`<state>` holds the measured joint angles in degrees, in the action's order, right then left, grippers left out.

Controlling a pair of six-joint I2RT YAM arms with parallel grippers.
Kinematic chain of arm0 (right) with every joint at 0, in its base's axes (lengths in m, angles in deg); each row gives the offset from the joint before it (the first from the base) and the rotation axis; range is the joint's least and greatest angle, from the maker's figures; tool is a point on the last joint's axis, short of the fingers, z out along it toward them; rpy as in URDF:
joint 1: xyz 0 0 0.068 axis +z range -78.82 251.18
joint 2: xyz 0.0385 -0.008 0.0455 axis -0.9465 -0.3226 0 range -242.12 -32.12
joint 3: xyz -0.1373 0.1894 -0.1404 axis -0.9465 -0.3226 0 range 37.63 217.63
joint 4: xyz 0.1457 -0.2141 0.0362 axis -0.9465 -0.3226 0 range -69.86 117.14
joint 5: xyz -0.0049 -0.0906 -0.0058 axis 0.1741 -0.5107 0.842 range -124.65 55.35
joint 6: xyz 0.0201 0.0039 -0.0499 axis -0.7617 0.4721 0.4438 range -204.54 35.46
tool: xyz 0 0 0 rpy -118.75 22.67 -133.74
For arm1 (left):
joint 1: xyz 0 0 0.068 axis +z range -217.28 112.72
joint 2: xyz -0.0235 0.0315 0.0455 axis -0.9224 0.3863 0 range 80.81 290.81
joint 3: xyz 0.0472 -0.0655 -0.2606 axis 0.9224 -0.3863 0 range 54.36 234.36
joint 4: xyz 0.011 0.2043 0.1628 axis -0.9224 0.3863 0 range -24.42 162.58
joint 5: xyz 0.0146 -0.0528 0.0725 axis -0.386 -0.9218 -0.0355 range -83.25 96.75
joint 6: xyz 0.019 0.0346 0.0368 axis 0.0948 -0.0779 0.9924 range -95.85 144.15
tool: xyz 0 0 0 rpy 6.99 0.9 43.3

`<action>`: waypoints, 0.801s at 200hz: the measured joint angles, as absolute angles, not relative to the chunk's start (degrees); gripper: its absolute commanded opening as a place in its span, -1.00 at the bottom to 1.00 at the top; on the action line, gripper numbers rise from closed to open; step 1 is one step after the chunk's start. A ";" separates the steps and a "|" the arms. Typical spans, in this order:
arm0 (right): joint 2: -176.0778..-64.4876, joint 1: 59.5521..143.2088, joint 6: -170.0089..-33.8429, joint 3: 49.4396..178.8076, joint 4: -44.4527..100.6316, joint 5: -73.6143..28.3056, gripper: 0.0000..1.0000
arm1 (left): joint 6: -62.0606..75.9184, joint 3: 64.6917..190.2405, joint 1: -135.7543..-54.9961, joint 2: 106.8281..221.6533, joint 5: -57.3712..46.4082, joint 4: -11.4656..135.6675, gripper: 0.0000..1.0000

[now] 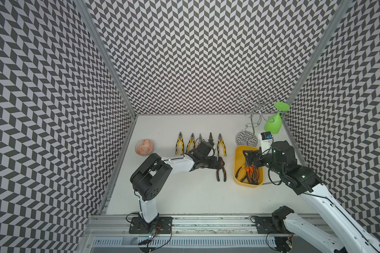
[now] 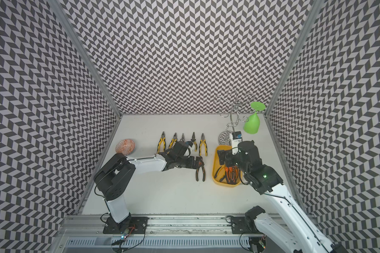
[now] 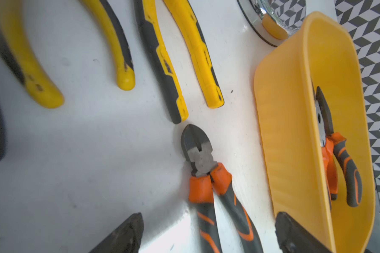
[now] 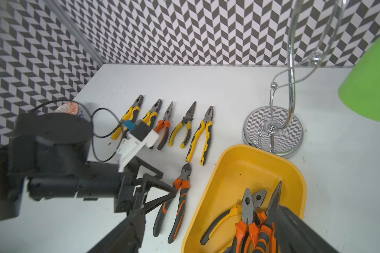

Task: Take the pliers out of the storage box
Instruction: Place the pliers at the center of the board, then pick up the pliers from the storage box.

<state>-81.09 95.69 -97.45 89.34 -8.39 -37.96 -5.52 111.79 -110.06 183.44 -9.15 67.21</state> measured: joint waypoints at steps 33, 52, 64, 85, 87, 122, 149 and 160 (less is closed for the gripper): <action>-84.39 92.96 -101.29 89.44 -11.25 -37.92 0.60 | 1.54 107.51 -110.96 174.48 -8.67 65.64 0.96; -85.88 91.39 -103.66 89.42 -13.37 -38.16 0.39 | 5.38 105.67 -111.57 169.26 -8.48 64.00 0.96; -86.31 90.49 -105.12 89.03 -14.44 -38.34 0.37 | 7.88 104.75 -112.07 166.35 -8.39 63.19 0.96; -86.75 89.55 -107.00 87.13 -15.30 -38.60 0.19 | 12.05 102.70 -113.49 160.82 -8.37 61.20 0.96; -86.84 89.51 -107.09 86.98 -15.34 -38.60 0.16 | 12.51 102.44 -113.65 160.14 -8.41 60.96 0.96; -90.97 89.24 -109.40 83.50 -16.19 -37.81 -0.09 | 18.39 98.72 -115.50 151.35 -9.52 58.05 0.96; -94.75 89.18 -110.41 81.42 -15.95 -36.87 -0.17 | 21.73 96.62 -116.03 146.59 -10.25 56.85 0.96; -96.04 89.11 -110.76 80.02 -15.58 -36.81 -0.17 | 22.91 95.97 -116.03 145.19 -10.36 56.50 0.96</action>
<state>-96.04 89.11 -110.76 80.02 -15.58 -36.81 22.91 95.97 -116.03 145.19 -10.36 56.50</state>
